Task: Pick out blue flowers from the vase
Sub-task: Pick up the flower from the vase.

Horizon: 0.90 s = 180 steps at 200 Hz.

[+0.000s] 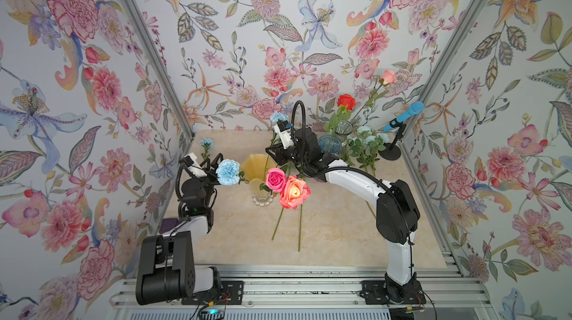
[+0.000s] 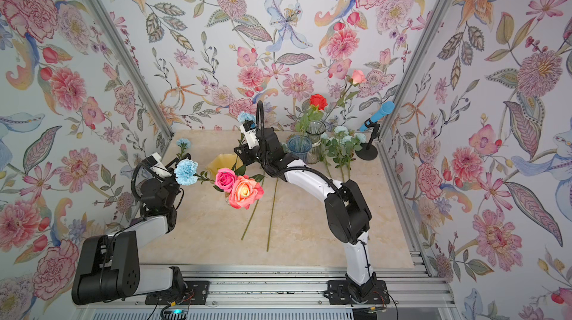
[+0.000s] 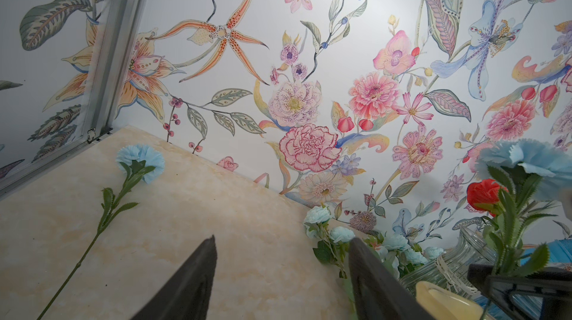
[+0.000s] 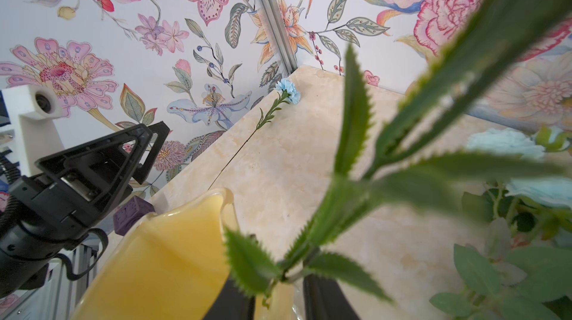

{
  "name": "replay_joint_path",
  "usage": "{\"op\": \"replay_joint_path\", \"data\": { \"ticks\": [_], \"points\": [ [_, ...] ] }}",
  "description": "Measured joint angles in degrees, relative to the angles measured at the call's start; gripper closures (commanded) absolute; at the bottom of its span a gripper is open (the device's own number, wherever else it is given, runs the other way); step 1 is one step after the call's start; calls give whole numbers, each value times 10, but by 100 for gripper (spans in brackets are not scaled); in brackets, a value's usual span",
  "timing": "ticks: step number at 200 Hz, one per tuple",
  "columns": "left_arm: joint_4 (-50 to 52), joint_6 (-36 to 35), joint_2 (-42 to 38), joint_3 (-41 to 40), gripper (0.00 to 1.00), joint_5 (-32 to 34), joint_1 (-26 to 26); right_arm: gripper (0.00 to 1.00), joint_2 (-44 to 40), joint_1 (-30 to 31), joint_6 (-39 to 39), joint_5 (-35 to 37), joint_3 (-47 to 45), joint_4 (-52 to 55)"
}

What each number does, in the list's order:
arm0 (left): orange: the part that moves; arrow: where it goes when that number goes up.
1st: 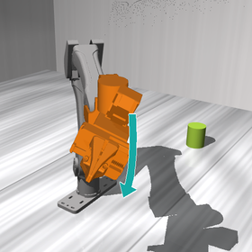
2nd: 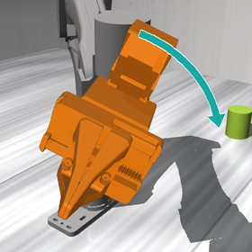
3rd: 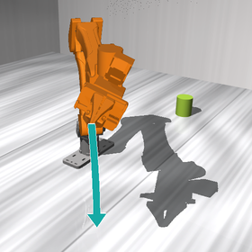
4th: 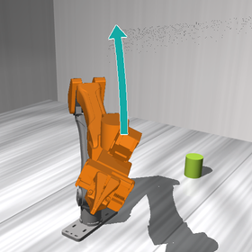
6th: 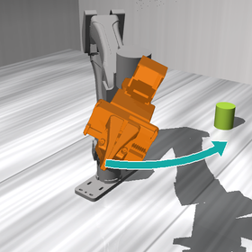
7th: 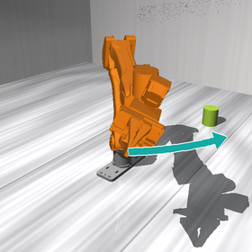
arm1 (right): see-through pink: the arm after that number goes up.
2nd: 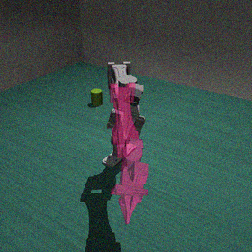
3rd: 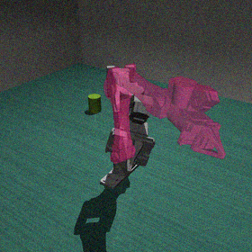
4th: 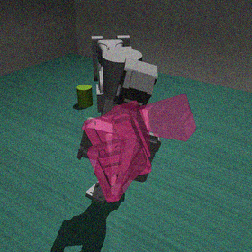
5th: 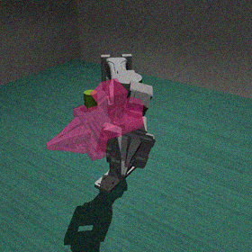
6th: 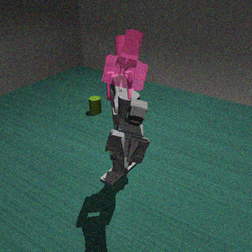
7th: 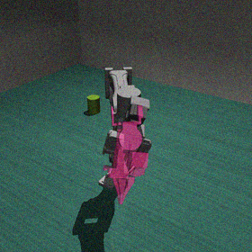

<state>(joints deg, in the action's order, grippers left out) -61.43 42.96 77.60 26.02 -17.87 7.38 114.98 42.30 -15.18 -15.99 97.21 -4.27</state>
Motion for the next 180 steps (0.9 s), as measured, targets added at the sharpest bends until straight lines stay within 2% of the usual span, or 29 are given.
{"op": "replay_joint_path", "data": {
  "ticks": [20,36,47,65,85,157,180],
  "points": [
    [-2,0,0,0,30,0,0,90,1,0,6,2,3,8],
    [-3,0,0,0,30,0,0,91,1,0,10,2,3,9],
    [-3,0,0,0,30,0,0,90,1,1,11,2,3,8],
    [-3,0,0,0,30,-1,0,82,1,2,13,3,3,9],
    [-3,0,0,0,30,-2,-1,81,1,2,16,6,3,19],
    [-4,0,3,3,30,-10,-3,100,1,5,34,11,28,61],
    [-4,0,3,3,30,-12,-3,100,1,7,35,13,29,64]
  ]
}}
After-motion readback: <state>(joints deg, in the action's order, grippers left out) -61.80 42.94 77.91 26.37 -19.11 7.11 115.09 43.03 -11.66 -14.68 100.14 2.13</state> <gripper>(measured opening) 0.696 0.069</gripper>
